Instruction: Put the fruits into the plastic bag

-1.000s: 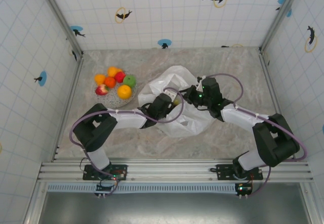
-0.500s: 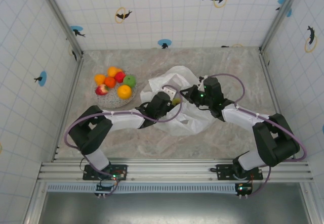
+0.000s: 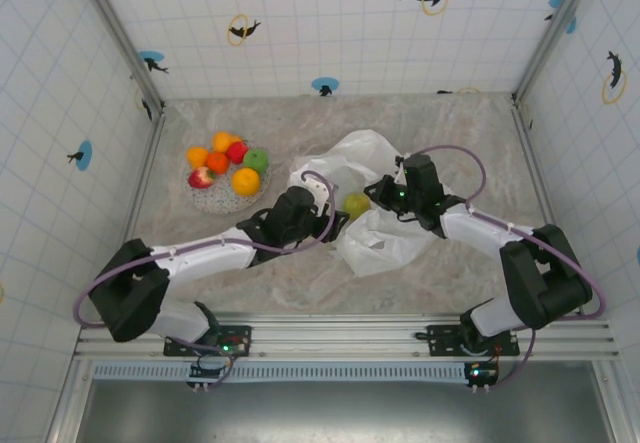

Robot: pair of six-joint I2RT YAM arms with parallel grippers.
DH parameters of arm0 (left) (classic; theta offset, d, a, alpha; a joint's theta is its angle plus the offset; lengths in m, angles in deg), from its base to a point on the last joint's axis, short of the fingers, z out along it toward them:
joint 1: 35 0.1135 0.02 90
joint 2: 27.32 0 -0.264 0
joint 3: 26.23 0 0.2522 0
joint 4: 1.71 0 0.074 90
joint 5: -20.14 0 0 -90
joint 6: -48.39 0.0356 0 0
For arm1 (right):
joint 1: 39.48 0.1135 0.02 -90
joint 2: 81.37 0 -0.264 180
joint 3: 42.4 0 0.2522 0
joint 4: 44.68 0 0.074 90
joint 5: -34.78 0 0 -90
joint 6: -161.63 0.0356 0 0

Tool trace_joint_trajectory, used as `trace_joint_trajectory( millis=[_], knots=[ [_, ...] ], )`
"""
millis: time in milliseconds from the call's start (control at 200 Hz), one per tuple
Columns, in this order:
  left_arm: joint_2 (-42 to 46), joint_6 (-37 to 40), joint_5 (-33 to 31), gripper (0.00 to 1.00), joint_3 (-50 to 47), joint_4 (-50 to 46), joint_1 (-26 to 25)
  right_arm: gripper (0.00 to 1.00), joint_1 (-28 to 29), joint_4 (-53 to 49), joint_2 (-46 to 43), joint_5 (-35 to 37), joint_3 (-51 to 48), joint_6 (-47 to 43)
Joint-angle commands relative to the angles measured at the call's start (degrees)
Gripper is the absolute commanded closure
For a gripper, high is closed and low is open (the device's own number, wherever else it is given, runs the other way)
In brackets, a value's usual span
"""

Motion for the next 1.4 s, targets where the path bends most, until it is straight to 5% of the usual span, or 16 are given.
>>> trace_joint_trajectory(
  millis=[0,490,655,791,1016,1396],
  knots=[
    [3.33,-0.92,2.73,0.38,-1.33,-4.18,0.26,1.00,-0.48,-0.83,0.10,0.56,2.00,-1.93],
    [19.28,-1.70,8.79,0.37,-4.18,-11.86,4.43,1.00,-0.69,0.29,0.65,0.72,2.10,-2.83],
    [21.59,-4.47,1.42,0.32,-1.24,-17.35,12.05,1.00,-0.51,-2.13,0.58,1.38,2.85,-6.43],
    [18.48,-6.16,-11.69,0.24,2.67,-22.87,17.77,1.00,-0.35,-3.14,0.14,2.47,2.87,-8.54],
    [10.10,-8.01,-19.40,0.11,5.51,-23.85,26.11,1.00,-0.44,-2.96,0.48,1.81,2.89,-9.87],
    [-7.03,-8.78,-15.25,0.02,9.25,-18.26,33.08,1.00,-1.38,-2.36,1.02,-0.55,2.89,-10.31]
  ],
)
